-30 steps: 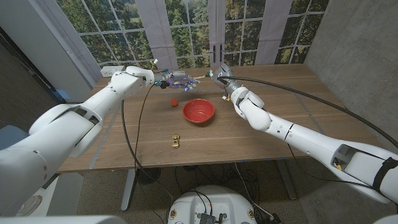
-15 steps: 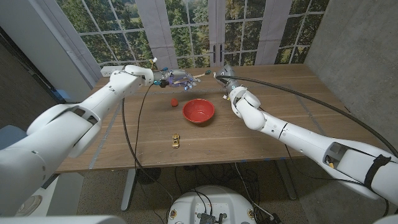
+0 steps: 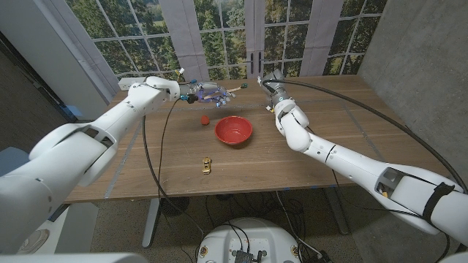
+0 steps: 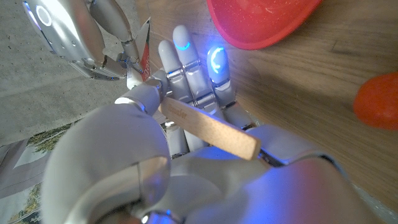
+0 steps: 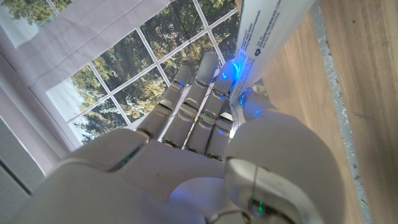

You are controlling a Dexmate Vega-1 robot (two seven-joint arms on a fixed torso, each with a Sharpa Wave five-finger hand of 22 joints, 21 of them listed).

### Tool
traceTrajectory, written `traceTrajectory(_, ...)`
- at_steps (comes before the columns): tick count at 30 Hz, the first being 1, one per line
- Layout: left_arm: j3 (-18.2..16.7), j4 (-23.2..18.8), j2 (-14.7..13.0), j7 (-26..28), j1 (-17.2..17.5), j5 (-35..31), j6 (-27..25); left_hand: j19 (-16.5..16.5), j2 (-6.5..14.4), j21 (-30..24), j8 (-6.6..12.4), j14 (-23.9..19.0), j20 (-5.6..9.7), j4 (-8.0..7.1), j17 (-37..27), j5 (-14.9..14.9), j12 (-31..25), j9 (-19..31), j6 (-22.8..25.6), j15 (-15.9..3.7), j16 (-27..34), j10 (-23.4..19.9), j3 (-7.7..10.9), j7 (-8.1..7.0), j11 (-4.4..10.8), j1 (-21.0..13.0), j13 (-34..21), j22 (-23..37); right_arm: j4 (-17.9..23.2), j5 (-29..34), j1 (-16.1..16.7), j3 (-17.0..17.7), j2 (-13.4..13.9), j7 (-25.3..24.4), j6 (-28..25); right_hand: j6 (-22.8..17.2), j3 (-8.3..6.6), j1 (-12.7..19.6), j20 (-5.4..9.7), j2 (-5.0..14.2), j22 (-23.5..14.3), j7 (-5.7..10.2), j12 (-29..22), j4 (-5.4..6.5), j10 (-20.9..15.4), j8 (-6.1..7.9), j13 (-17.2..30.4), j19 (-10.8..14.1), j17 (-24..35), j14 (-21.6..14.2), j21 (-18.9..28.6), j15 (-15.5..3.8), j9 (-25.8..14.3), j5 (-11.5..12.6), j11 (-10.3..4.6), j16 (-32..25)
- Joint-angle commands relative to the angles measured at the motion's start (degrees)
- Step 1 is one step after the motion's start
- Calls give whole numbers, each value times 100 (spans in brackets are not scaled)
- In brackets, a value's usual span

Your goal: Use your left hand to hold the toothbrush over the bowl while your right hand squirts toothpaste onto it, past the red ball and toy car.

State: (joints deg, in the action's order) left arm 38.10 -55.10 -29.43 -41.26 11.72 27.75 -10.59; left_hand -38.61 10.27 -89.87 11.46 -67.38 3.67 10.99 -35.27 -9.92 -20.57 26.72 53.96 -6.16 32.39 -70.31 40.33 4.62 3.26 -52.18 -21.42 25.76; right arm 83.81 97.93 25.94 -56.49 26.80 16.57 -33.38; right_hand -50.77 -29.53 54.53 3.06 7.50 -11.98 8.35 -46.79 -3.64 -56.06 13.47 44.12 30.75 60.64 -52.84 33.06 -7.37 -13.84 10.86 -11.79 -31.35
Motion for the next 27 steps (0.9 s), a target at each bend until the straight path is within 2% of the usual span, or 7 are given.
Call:
traceTrajectory(1, 6, -54, -48, -33, 6, -1, -7, 37, 85, 2, -3, -688, 833, -237, -26, -7, 10, 17, 227, -698, -13, -469, 213, 232, 481, -30, -20, 21, -81, -744, 140, 84, -153, -983, -889, 24, -49, 267, 193, 350, 12, -22, 88, 44, 34, -47, -106, 103, 9, -15, 76, -512, 14, -26, 45, 82)
traceTrajectory(9, -2, -92, -79, -41, 21, 6, -10, 53, 87, -1, -12, -685, 834, -241, -30, -8, 25, 8, 229, -695, -26, -477, 213, 232, 499, -25, 3, 31, -16, -1144, 147, 99, -159, -1158, -1053, 28, -74, 91, 149, 233, 46, -48, 406, 96, 223, -53, -460, 122, -154, 134, 168, -487, 50, -73, 65, 388)
traceTrajectory(12, -3, -105, -90, -47, 22, 6, -13, 53, 90, 5, -9, -685, 834, -249, -29, -7, 28, 7, 237, -692, -33, -477, 210, 232, 483, -19, 7, 22, -9, -1236, 136, 80, -148, -1215, -1106, 61, -6, -34, 126, 158, 64, -62, 642, 98, 401, -46, -651, 116, -402, 210, 213, -469, 69, -84, 115, 615)
traceTrajectory(16, -7, -125, -104, -52, 24, 7, -7, 57, 90, 7, -9, -685, 834, -251, -31, -7, 21, 13, 230, -694, -37, -478, 209, 229, 479, -16, -7, 20, 43, -1347, 127, 50, -124, -1249, -1155, 242, 195, -295, 55, 3, 93, -77, 1289, 57, 1020, -55, -1034, 104, -888, 415, 301, -449, 100, -72, 230, 1011)
traceTrajectory(17, -14, -131, -109, -50, 30, 12, 0, 59, 90, 7, -12, -685, 835, -252, -30, -7, 22, 11, 227, -694, -39, -479, 209, 229, 471, -16, -5, 20, 50, -1350, 125, 35, -119, -1250, -1175, 287, 233, -349, 42, -9, 98, -53, 1399, 58, 1104, -60, -1098, 110, -970, 453, 317, -436, 104, -65, 201, 1071)
traceTrajectory(21, -23, 156, -27, -386, -88, 121, 58, 73, 92, 7, -13, -684, 835, -255, -29, -7, 24, 11, 225, -693, -46, -463, 208, 235, 468, -13, -17, 25, 293, -1387, 118, -4, -26, -942, -1153, 406, 371, -564, 5, -87, 110, -43, 1674, 102, 1326, -76, -1250, 53, -1185, 602, 324, -386, 114, -63, 222, 1246)
traceTrajectory(27, -38, -91, -154, -461, -138, 82, 77, 75, 93, 8, -13, -672, 835, -258, -35, -8, 38, 16, 217, -692, -58, -465, 212, 235, 482, -11, 4, 20, 722, -1431, 253, 52, 143, -957, -1090, 480, 431, -641, -5, -104, 117, -29, 1820, 94, 1406, -85, -1339, 26, -1289, 668, 326, -424, 120, -58, 218, 1319)
